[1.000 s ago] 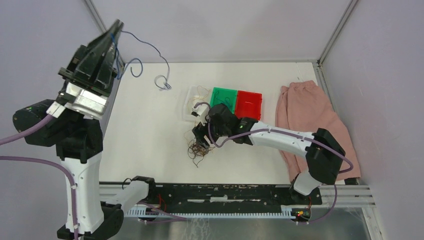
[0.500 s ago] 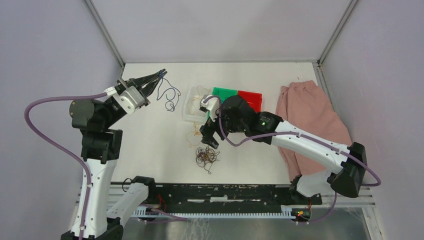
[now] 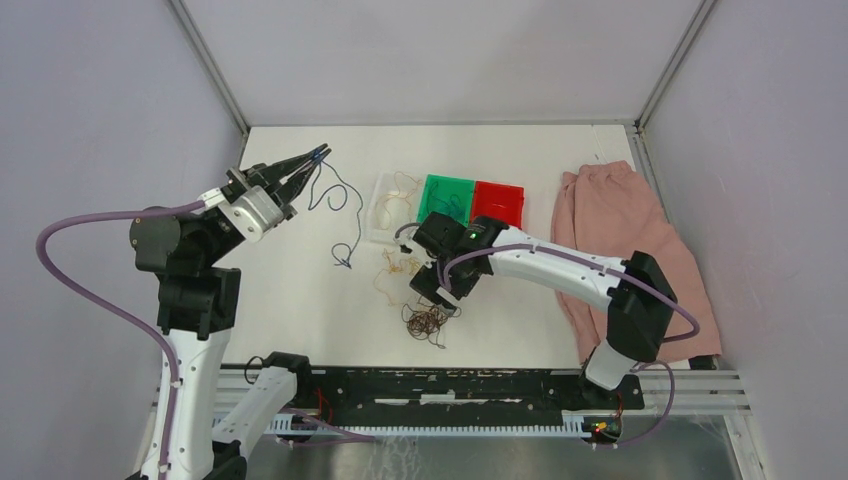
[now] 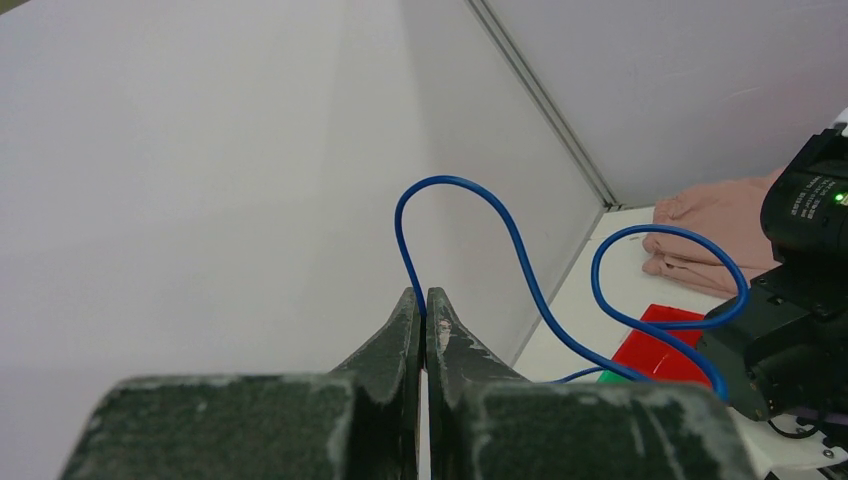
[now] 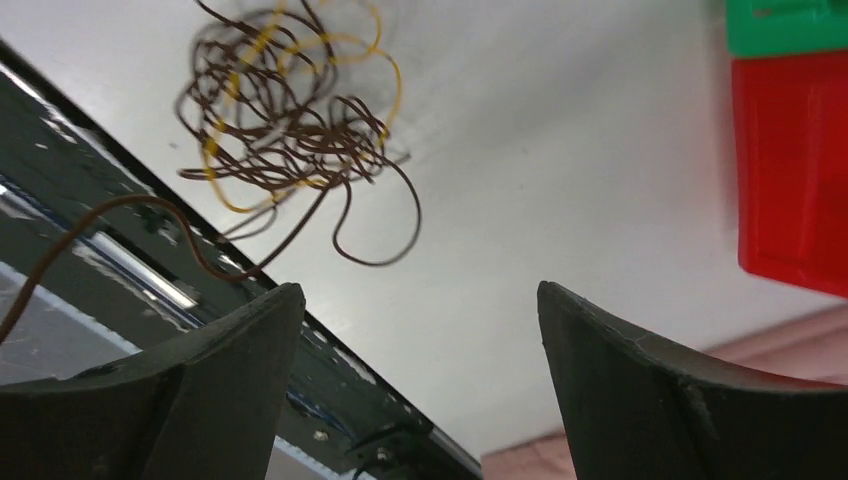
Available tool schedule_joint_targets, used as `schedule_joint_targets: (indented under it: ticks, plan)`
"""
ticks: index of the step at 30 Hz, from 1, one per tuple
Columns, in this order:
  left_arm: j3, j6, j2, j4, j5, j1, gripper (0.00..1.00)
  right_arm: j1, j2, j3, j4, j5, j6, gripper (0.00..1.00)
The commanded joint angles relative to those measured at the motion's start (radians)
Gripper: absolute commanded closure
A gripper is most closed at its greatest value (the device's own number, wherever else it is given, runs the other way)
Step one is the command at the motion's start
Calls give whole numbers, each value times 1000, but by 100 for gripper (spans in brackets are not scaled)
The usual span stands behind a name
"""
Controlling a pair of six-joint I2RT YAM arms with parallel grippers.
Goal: Untangle the cables
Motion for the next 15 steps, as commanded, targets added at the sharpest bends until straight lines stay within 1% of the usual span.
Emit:
schedule_joint_targets:
  ticks: [1,3,4,5,6,8,9,10,12,15]
  plan:
    - [36,-53,-1,17,8,3,97,-7,-9,86,-191,158,49,7]
    - [35,-53,-2,17,6,3,97,-25,-67,70,-144,-32,51,7]
    - [36,-50,-3,14,4,4,97,-27,-87,67,-141,-94,50,7]
    - [36,-44,-3,7,2,3,97,-27,-96,68,-162,-115,40,8]
    - [38,-39,-2,2,3,3,97,-22,-88,80,-209,-80,27,8]
    - [38,-37,-2,-2,5,3,97,5,-12,128,-343,217,34,9]
    - [39,-38,-1,-1,7,4,97,13,11,137,-386,380,50,10]
    - [40,-41,3,1,10,3,97,19,18,141,-395,493,68,9]
    - [41,-59,6,13,9,3,97,28,12,163,-378,625,104,10]
    - [52,-96,10,22,-1,4,97,52,5,206,-342,770,129,12]
